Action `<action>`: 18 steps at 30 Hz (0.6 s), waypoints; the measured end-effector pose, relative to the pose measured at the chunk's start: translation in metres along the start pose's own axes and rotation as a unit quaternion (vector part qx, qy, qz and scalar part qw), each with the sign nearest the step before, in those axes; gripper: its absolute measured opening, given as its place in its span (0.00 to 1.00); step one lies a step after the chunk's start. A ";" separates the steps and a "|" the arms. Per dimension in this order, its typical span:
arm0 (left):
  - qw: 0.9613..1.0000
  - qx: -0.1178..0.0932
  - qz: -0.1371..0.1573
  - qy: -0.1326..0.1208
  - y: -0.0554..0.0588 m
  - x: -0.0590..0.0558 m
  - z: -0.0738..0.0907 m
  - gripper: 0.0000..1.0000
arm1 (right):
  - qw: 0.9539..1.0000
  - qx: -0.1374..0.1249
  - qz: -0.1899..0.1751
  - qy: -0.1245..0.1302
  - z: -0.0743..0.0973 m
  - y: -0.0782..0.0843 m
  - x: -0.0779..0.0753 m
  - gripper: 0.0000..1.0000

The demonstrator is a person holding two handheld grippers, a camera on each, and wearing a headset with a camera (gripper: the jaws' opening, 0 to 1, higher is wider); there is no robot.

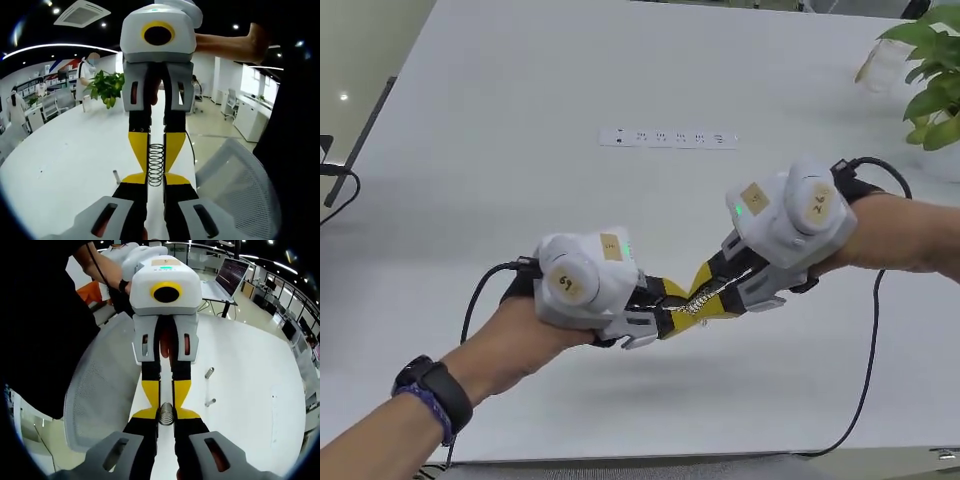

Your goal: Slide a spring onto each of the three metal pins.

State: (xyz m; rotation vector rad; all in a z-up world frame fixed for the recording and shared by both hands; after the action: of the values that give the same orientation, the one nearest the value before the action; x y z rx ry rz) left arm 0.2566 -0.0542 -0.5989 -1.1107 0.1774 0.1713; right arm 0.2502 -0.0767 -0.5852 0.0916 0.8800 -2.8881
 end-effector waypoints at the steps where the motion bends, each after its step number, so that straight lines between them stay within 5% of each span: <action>1: 1.000 0.000 0.002 0.000 0.000 0.000 0.000 0.05 | 1.000 0.004 0.001 0.000 0.000 0.002 0.000 0.09; 18: 0.999 0.007 0.024 -0.027 0.015 0.008 0.015 0.17 | 1.000 0.019 -0.012 0.014 -0.003 0.015 -0.010 0.09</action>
State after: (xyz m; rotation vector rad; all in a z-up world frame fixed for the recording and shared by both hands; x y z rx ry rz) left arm 0.2624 -0.0342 -0.6074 -1.0882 0.1572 0.2423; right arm 0.2619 -0.0866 -0.5956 0.1266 0.8376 -2.9326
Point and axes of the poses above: the centre of the closed fingertips' face, and the gripper's own axes: z roughly backward along the fingers, x roughly to its left, y roughly out of its underside, the point moved 3 cm from there along z, roughly backward along the fingers, and after that the axes turned 13 degrees about z, right-handed, at the moved point
